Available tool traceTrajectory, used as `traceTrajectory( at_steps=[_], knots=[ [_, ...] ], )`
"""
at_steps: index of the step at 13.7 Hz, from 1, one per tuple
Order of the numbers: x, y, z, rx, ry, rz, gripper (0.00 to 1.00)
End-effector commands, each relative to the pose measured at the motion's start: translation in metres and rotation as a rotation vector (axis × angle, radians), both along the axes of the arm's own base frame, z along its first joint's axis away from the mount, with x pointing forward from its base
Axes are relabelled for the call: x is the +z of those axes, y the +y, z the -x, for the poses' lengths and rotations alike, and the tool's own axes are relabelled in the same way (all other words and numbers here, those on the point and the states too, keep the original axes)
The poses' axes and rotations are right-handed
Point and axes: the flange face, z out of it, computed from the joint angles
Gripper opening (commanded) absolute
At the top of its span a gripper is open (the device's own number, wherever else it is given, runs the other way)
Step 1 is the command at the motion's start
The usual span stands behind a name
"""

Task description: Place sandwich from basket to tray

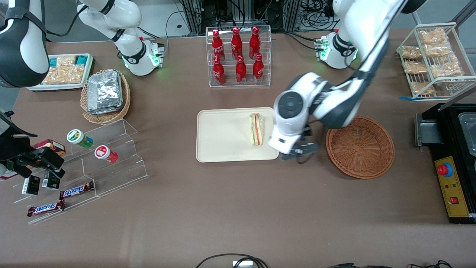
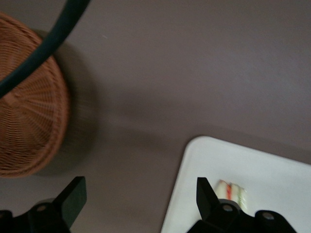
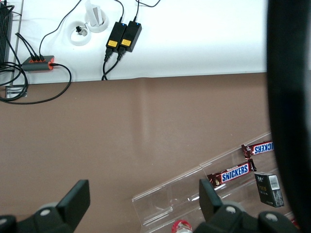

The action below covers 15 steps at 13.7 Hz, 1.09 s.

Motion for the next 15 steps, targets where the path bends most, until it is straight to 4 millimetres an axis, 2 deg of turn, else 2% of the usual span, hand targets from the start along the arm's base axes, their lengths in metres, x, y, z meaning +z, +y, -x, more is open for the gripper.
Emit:
traceTrajectory(
  at_steps=[1,4,7,9,11,15],
  knots=[
    [0.028,0.046,-0.008,0.073,-0.001,-0.046,1.00],
    [0.057,0.083,-0.015,0.112,-0.010,-0.065,1.00],
    [0.078,0.113,-0.017,0.075,0.017,-0.060,1.00],
    [0.100,0.138,-0.017,0.034,0.028,-0.037,1.00],
    [0.125,0.180,-0.018,0.001,0.041,-0.002,1.00],
    [0.173,0.248,0.000,-0.136,0.085,0.079,1.00]
  ],
)
